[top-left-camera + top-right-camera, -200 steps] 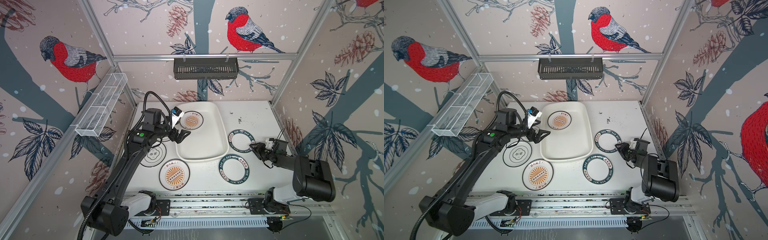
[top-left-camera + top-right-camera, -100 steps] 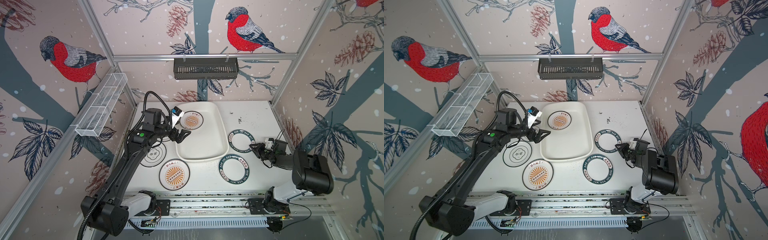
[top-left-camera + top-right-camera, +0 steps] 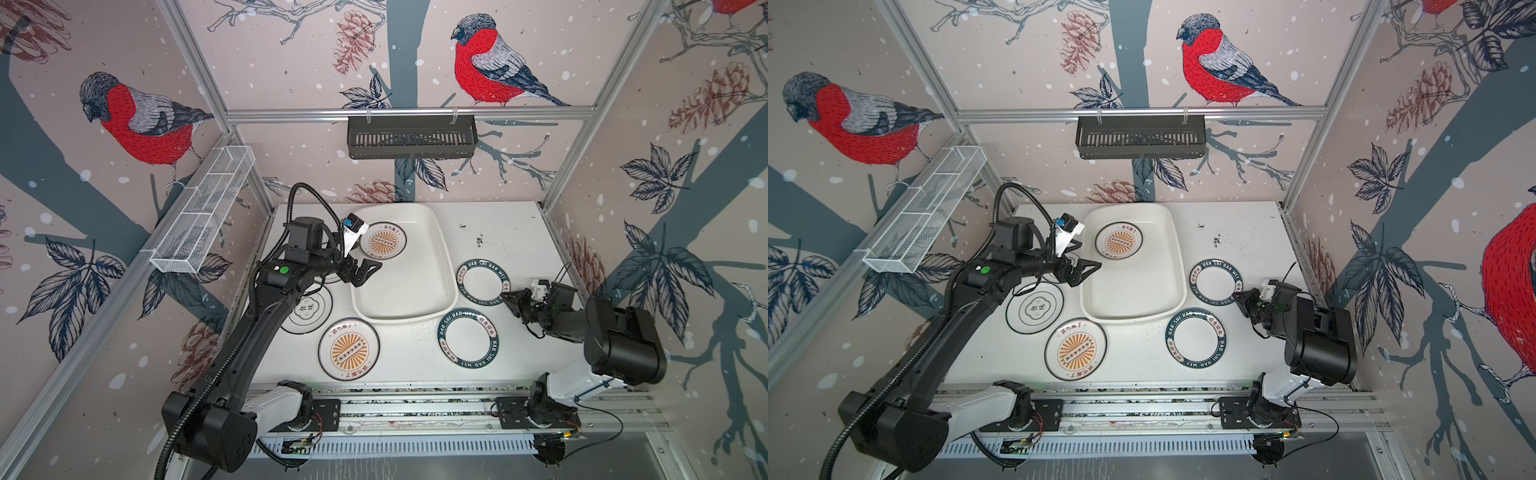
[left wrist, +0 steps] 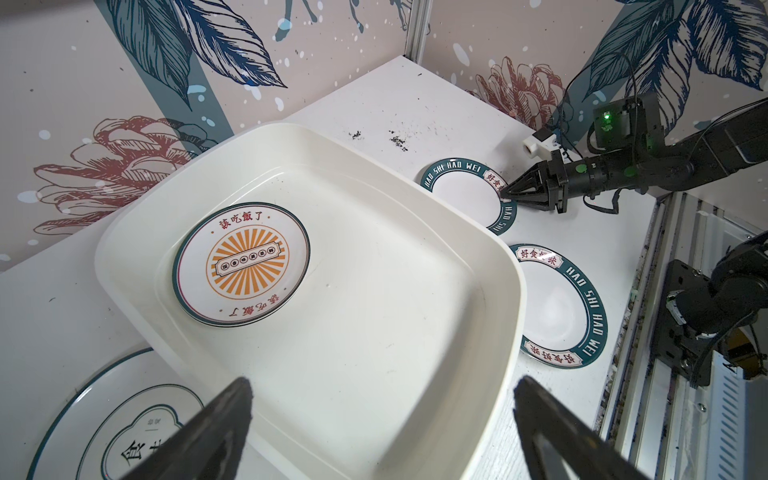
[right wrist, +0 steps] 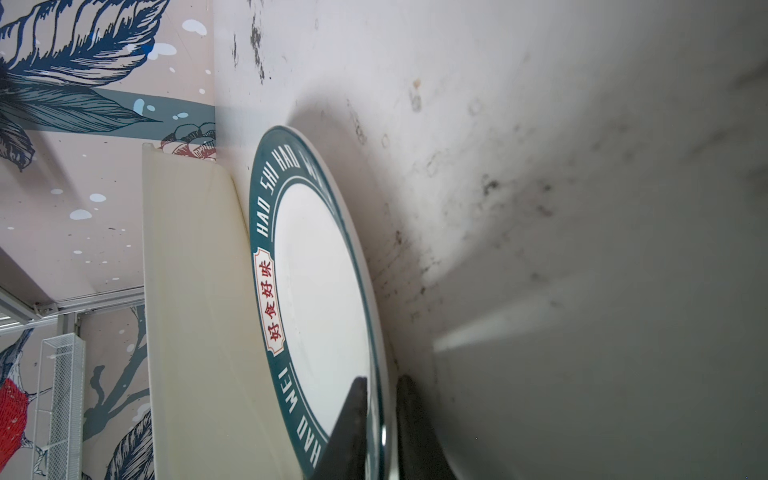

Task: Place the plates into the plastic bin on the countertop
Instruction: 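Tilt the green-rimmed plate up against the tray's side wall, right gripper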

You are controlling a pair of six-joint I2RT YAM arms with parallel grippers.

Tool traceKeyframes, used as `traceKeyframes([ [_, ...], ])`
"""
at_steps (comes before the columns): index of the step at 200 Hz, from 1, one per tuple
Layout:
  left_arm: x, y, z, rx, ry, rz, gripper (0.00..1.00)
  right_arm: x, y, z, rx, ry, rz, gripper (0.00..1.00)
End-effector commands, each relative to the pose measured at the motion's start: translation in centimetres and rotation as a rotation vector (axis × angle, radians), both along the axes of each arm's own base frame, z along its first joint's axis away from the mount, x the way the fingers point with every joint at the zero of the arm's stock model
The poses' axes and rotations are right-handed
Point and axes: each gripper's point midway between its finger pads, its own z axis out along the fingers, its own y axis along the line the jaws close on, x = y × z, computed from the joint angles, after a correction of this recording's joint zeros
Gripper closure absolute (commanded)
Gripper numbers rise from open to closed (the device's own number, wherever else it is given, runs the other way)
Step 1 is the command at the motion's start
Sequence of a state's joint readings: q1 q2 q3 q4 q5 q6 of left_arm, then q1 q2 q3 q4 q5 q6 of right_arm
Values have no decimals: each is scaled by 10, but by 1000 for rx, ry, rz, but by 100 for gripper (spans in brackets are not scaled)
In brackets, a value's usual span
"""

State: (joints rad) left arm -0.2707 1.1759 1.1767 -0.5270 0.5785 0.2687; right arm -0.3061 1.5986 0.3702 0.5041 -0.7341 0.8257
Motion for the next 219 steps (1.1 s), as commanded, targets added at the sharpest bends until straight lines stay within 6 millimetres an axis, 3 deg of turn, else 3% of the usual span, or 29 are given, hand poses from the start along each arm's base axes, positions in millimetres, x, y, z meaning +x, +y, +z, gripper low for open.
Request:
traceKeyframes([
  [1,0,-2,6,-12,-22,-12,3,-12,-2,-15,20,85,-40,82],
  [115,2,-3,8,-16,-24,-12,3,-7,-5,-10,59,59,-49,94],
  [219,5,-3,7,-14,-19,-9,3,16,-7,33,81,-82,-24,98],
])
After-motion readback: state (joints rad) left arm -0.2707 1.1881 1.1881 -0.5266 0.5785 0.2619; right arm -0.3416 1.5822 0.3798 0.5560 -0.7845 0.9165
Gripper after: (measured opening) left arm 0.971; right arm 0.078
